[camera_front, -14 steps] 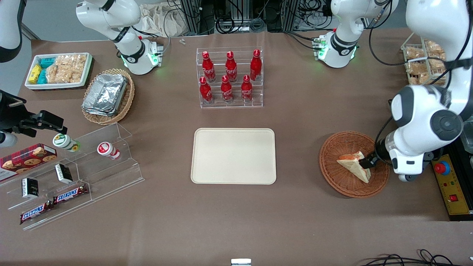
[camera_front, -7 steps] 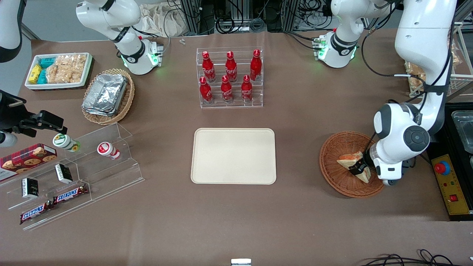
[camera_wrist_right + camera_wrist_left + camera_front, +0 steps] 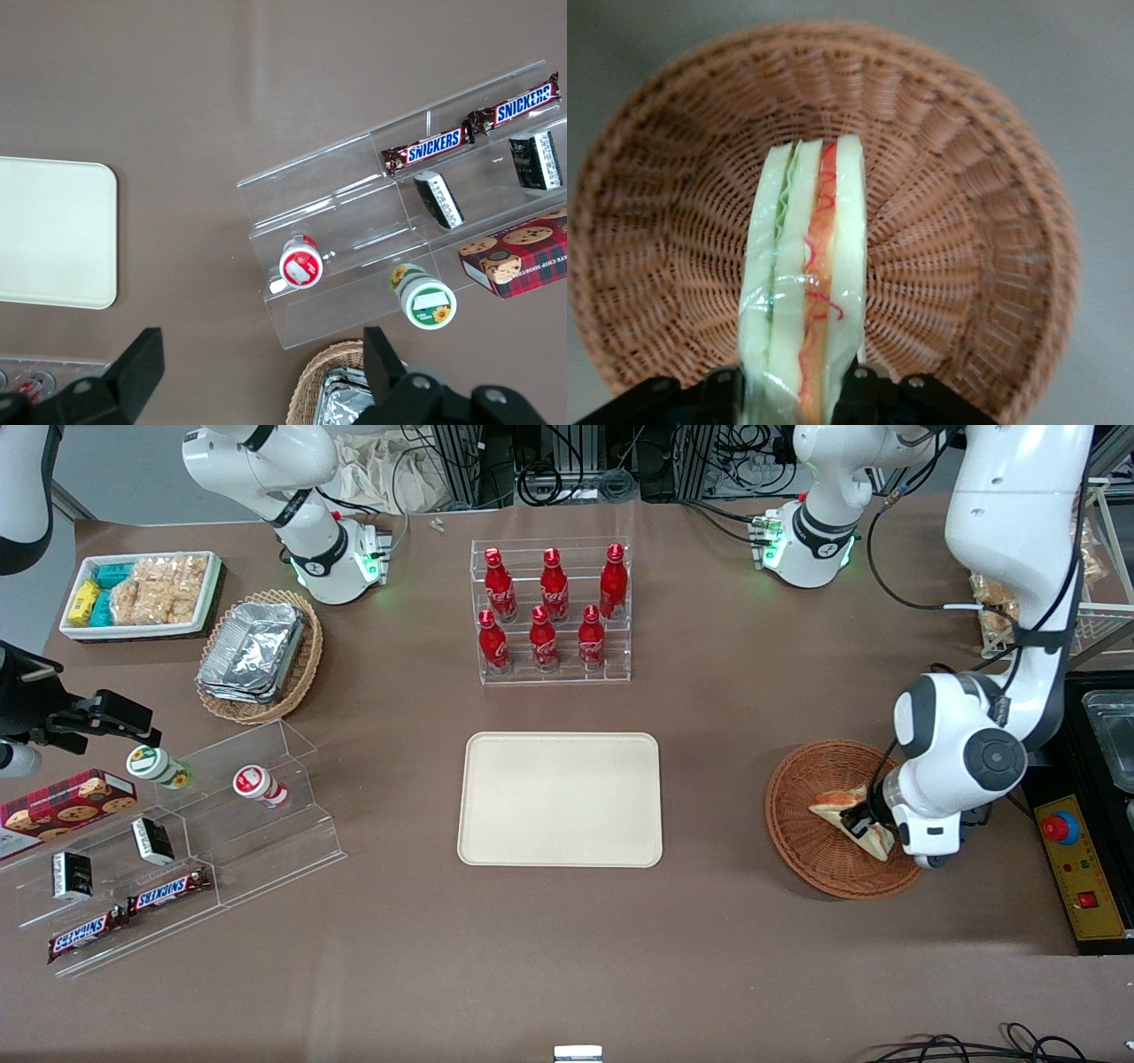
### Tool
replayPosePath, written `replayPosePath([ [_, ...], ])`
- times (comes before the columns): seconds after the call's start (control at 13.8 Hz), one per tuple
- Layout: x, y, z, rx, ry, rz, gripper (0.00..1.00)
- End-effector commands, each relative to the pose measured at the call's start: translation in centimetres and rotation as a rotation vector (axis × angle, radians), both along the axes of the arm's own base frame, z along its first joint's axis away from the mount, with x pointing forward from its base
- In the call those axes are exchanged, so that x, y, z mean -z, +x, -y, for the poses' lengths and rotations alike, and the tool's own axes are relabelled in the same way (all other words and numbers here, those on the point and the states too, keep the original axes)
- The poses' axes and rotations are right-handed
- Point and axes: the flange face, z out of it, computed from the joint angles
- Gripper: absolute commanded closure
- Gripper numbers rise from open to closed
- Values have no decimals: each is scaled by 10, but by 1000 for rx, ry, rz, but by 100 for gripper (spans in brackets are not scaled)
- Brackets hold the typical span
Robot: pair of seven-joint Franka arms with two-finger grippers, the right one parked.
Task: Place sandwich from basket to tray
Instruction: 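Lift the sandwich and carry it with the left gripper over the tray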
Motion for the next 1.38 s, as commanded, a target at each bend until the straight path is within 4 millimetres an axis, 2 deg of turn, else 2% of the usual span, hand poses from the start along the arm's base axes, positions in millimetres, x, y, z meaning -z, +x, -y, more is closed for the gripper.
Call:
replayPosePath([
  [0.0,-86,-23,46,196,-7,-40,100],
  [0.14,-102,-48,119,438,-33,-106,100],
  [0.22,-102,-58,156,557,-52,-104,100],
  [0.43,-69,-80,255,753,-142,-29,100],
  [0.58,-40,-95,303,800,-163,-2,100],
  [0.72,-5,-93,318,839,-164,29,100],
  [0.87,16,-97,323,867,-154,17,100],
  [1.09,29,-94,328,885,-154,32,100],
  [1.3,43,-93,347,885,-182,49,100],
])
